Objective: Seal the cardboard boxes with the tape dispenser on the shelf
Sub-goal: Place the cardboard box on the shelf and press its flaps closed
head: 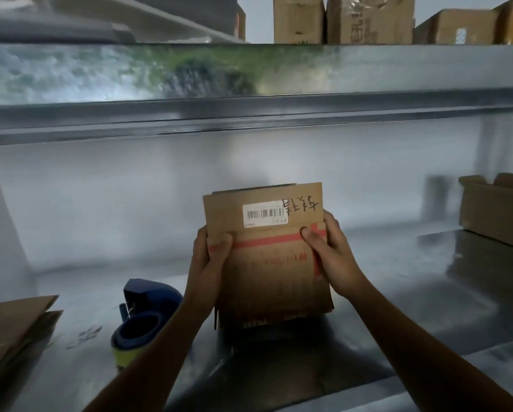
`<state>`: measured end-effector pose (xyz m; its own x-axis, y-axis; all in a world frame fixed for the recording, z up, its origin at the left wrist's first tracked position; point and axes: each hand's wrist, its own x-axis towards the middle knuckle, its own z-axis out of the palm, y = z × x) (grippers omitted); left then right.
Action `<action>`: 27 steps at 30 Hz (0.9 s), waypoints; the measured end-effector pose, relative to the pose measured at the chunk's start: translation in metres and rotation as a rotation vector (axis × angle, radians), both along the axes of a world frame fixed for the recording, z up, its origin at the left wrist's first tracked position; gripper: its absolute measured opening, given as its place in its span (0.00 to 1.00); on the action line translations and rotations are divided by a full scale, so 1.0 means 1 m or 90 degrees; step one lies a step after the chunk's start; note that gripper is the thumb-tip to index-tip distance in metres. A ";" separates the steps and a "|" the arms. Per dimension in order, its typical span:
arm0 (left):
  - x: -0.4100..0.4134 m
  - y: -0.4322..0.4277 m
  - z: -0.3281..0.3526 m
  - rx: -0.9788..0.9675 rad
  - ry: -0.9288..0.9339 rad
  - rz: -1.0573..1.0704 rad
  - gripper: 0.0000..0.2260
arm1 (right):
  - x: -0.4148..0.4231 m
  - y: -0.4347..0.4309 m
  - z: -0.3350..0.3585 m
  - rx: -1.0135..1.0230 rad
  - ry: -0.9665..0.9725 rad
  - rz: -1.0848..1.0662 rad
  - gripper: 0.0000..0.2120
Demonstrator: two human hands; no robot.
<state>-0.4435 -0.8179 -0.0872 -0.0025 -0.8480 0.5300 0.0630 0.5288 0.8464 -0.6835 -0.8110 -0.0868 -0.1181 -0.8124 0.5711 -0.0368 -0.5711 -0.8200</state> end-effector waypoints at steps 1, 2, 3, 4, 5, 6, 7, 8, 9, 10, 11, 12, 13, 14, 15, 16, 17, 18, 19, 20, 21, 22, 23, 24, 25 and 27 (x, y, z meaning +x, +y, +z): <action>0.003 -0.002 -0.001 0.013 0.009 0.006 0.29 | 0.004 -0.003 -0.004 -0.002 0.004 -0.010 0.23; 0.007 -0.004 -0.001 0.021 0.020 0.007 0.29 | 0.008 -0.007 -0.006 -0.007 0.006 -0.018 0.20; 0.010 -0.005 0.000 0.024 0.034 0.004 0.29 | 0.012 -0.010 -0.008 -0.014 0.007 -0.025 0.18; 0.013 -0.006 0.001 0.023 0.046 0.002 0.28 | 0.015 -0.013 -0.008 -0.024 0.005 -0.030 0.16; 0.015 -0.005 0.001 0.019 0.053 0.006 0.27 | 0.018 -0.016 -0.008 -0.031 0.004 -0.036 0.14; 0.017 -0.004 0.001 0.014 0.056 0.018 0.26 | 0.020 -0.018 -0.006 -0.036 0.007 -0.043 0.13; 0.019 -0.003 0.001 0.010 0.056 0.029 0.25 | 0.022 -0.020 -0.004 -0.037 0.012 -0.048 0.13; 0.020 -0.002 0.000 0.006 0.051 0.036 0.24 | 0.023 -0.021 -0.002 -0.036 0.014 -0.050 0.12; 0.021 -0.002 0.000 0.000 0.042 0.039 0.24 | 0.024 -0.022 0.000 -0.037 0.014 -0.051 0.12; 0.021 -0.003 0.000 -0.004 0.030 0.044 0.24 | 0.024 -0.023 0.001 -0.038 0.010 -0.052 0.13; 0.020 -0.004 0.000 -0.003 0.014 0.057 0.26 | 0.024 -0.023 0.000 -0.037 -0.001 -0.051 0.13; 0.019 -0.005 0.002 -0.002 -0.001 0.078 0.27 | 0.024 -0.022 0.000 -0.037 -0.015 -0.046 0.14; 0.017 -0.006 0.003 -0.003 -0.012 0.099 0.28 | 0.023 -0.022 -0.001 -0.039 -0.030 -0.039 0.15; 0.014 -0.005 0.003 -0.006 -0.018 0.118 0.29 | 0.021 -0.022 -0.003 -0.043 -0.041 -0.033 0.16; 0.011 -0.004 0.003 -0.009 -0.018 0.133 0.28 | 0.019 -0.021 -0.003 -0.044 -0.047 -0.026 0.17; 0.007 0.000 0.004 -0.011 -0.017 0.144 0.26 | 0.016 -0.021 -0.001 -0.042 -0.051 -0.014 0.17; 0.005 0.003 0.005 -0.010 -0.019 0.151 0.23 | 0.013 -0.022 0.001 -0.039 -0.051 0.005 0.14; 0.004 0.004 0.007 0.002 -0.016 0.155 0.19 | 0.010 -0.023 0.004 -0.034 -0.046 0.029 0.12; 0.005 0.004 0.010 0.031 0.004 0.149 0.14 | 0.007 -0.025 0.006 -0.026 -0.037 0.051 0.09; 0.008 0.002 0.013 0.065 0.033 0.136 0.10 | 0.005 -0.028 0.009 -0.015 -0.024 0.065 0.08; 0.011 0.000 0.019 0.094 0.068 0.119 0.06 | 0.002 -0.032 0.013 -0.002 -0.007 0.075 0.07; 0.014 -0.003 0.024 0.117 0.098 0.103 0.04 | -0.001 -0.038 0.016 0.009 0.012 0.087 0.10; 0.016 -0.005 0.026 0.134 0.121 0.086 0.01 | -0.003 -0.042 0.018 0.021 0.031 0.106 0.15; 0.016 -0.007 0.027 0.146 0.141 0.078 0.04 | -0.006 -0.046 0.019 0.032 0.044 0.126 0.19; 0.016 -0.010 0.027 0.152 0.156 0.071 0.09 | -0.008 -0.050 0.020 0.037 0.052 0.145 0.23; 0.016 -0.016 0.028 0.152 0.156 0.066 0.19 | -0.012 -0.058 0.019 0.039 0.046 0.205 0.28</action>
